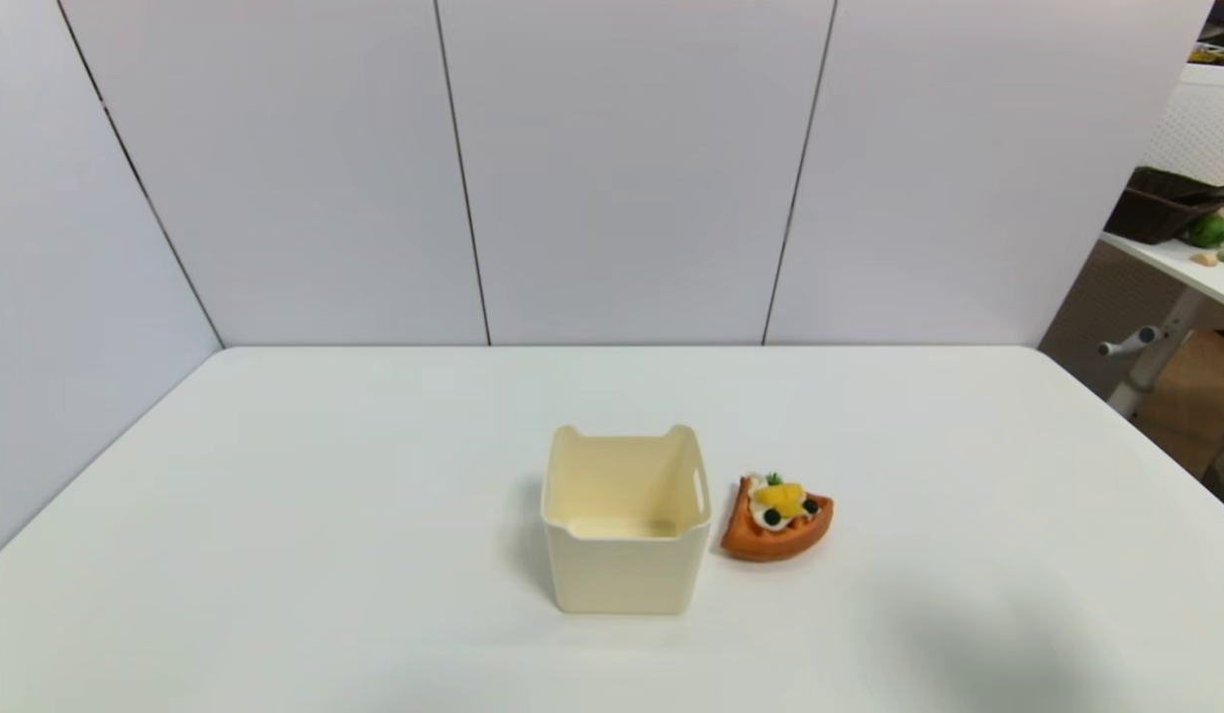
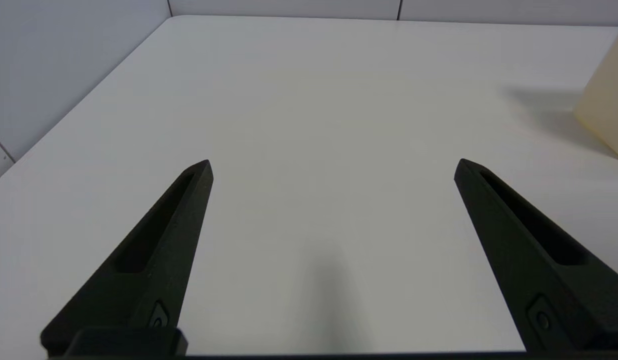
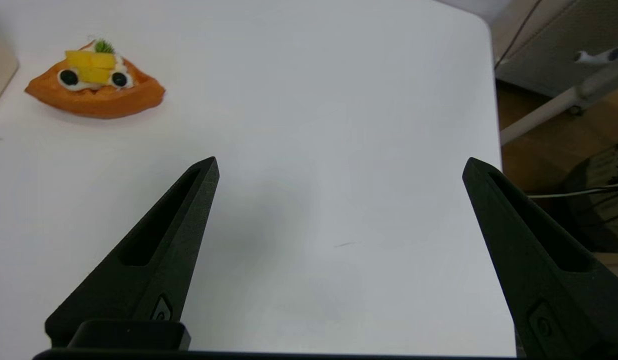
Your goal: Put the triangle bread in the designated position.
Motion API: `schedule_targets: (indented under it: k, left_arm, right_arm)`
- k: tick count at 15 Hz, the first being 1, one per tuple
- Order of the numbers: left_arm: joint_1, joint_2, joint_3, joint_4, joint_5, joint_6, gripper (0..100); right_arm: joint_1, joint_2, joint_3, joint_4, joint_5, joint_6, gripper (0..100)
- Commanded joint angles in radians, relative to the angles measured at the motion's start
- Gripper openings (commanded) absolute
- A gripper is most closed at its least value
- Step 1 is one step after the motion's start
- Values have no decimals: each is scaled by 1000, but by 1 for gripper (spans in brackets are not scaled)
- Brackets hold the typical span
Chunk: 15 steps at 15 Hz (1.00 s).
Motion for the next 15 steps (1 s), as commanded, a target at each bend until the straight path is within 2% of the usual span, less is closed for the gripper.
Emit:
schedule_targets:
  k: [1,3,5,6,8,9,10,13,15]
  left_arm:
    - [0,0,0,1,0,0,100]
    - [0,0,0,-2,0,0,100]
    - [0,0,0,1,0,0,100]
    - [0,0,0,1,0,1,100]
    - [0,0,0,1,0,0,100]
    - [0,0,0,-2,0,0,100]
    - [0,0,0,1,0,0,100]
    - [0,0,0,1,0,0,100]
    - [0,0,0,1,0,0,100]
  right_arm:
    - [-160,-448,336,-133,-36,26,100]
    - [-152,-561,502,-207,-36,28,100]
    - [-137,-643,703,-352,-25,40,100]
    - [-126,-710,769,-414,7,49,100]
    - [-126,-808,800,-403,179,94,100]
    - [-124,-810,800,-369,170,124,100]
    - [-126,-808,800,-374,161,160,100]
    - [-126,-810,800,-378,148,215,100]
    - [-126,-810,800,-378,142,224,100]
